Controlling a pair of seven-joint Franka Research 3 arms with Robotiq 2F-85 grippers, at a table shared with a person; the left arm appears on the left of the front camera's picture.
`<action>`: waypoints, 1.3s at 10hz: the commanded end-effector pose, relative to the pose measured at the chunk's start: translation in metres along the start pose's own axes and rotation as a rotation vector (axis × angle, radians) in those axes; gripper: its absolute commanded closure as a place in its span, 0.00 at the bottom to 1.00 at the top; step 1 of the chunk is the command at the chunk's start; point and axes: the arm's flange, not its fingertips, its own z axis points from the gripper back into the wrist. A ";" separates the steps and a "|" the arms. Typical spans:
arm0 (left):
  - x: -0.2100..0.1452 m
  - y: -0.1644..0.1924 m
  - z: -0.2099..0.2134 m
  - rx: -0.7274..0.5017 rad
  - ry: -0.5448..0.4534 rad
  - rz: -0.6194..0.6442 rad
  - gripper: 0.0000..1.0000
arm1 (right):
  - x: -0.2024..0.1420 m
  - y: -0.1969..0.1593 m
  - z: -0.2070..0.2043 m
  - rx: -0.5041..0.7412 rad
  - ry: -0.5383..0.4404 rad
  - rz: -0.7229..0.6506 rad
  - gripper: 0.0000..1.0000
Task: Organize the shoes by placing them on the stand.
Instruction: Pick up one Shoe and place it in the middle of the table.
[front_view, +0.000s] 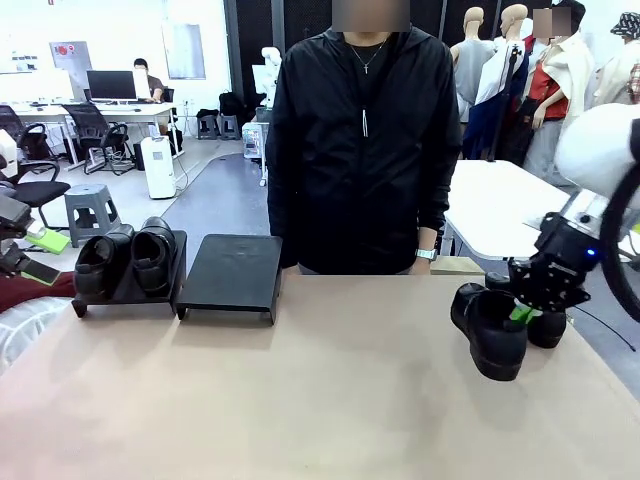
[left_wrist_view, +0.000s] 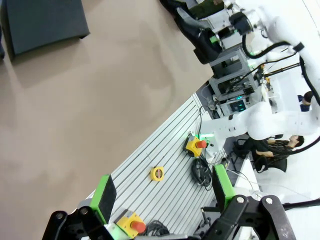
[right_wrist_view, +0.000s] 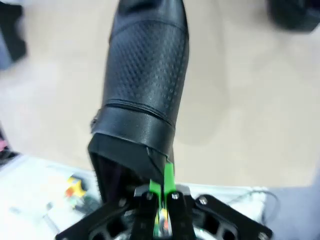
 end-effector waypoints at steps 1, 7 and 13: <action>0.000 0.000 0.003 -0.002 0.004 -0.014 0.00 | 0.015 -0.007 -0.003 0.073 -0.042 0.042 1.00; 0.000 0.000 0.003 -0.002 0.004 -0.014 0.00 | -0.046 0.042 -0.029 -0.006 -0.068 -0.004 1.00; 0.000 0.000 0.003 -0.002 0.004 -0.014 0.00 | -0.117 0.223 -0.143 0.183 -0.070 0.095 1.00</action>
